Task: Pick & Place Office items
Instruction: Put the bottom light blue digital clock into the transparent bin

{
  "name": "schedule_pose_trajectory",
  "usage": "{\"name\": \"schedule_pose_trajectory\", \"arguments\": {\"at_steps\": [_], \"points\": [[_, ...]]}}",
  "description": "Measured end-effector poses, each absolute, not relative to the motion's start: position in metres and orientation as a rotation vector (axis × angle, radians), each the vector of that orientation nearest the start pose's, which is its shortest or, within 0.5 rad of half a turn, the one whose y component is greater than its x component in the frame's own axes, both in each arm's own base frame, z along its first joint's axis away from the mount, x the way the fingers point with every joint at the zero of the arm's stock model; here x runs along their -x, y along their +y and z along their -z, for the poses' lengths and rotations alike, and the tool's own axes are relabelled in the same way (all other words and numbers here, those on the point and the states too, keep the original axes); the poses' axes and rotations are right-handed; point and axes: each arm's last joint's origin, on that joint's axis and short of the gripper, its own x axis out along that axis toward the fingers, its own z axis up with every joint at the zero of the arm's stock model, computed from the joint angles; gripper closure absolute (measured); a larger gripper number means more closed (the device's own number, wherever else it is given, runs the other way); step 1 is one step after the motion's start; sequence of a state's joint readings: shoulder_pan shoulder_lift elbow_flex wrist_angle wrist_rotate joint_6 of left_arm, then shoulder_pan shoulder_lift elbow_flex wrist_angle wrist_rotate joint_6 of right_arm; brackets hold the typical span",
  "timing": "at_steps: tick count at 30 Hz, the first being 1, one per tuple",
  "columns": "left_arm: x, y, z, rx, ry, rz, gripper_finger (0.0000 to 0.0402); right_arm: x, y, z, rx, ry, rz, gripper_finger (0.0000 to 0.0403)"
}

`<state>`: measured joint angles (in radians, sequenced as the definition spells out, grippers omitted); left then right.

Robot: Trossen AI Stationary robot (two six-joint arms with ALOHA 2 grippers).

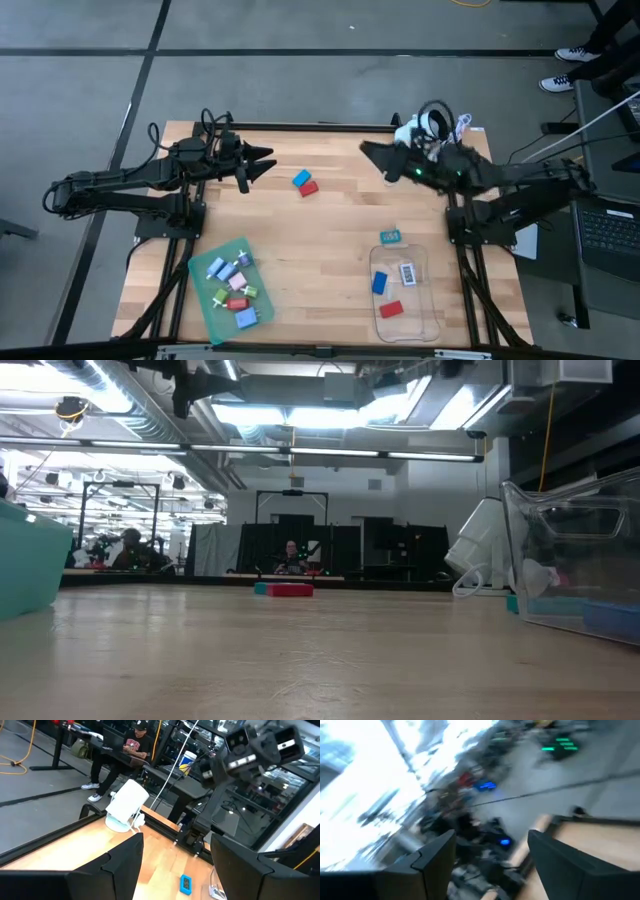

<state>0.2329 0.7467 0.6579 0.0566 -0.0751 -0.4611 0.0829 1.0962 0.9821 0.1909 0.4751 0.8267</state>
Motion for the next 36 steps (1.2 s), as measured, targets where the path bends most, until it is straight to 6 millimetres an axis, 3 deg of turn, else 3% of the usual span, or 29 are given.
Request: {"name": "schedule_pose_trajectory", "arguments": {"at_steps": [4,11,16,21,24,28,33,36], "points": [[-0.167,0.041,-0.318,0.459,-0.034,-0.288,0.0176,-0.26,-0.025,-0.367,-0.79,-0.093,0.257,0.0162],[-0.167,0.041,-0.318,0.474,-0.031,-0.269,0.0176,-0.277,-0.059,-0.322,-0.644,0.603,0.286,0.0193],[-0.167,0.041,-0.317,0.476,-0.029,-0.27,0.0176,-0.265,-0.069,-0.284,-0.587,1.069,0.293,0.0196],[-0.167,0.041,-0.317,0.477,-0.028,-0.285,0.0176,-0.233,-0.063,-0.247,-0.591,1.441,0.43,0.0191],[-0.167,0.042,-0.317,0.476,-0.033,-0.308,0.0176,-0.214,-0.056,-0.228,-0.643,1.511,0.482,0.0207],[-0.167,0.042,-0.317,0.475,-0.038,-0.329,0.0176,-0.197,-0.043,-0.205,-0.737,1.544,0.492,0.0264],[-0.167,0.042,-0.317,0.474,-0.037,-0.329,0.0176,-0.189,-0.034,-0.186,-0.792,1.574,0.464,0.0371],[-0.167,0.042,-0.316,0.475,-0.029,-0.331,0.0176,-0.19,-0.034,-0.18,-0.816,1.547,0.467,0.0392]]}}
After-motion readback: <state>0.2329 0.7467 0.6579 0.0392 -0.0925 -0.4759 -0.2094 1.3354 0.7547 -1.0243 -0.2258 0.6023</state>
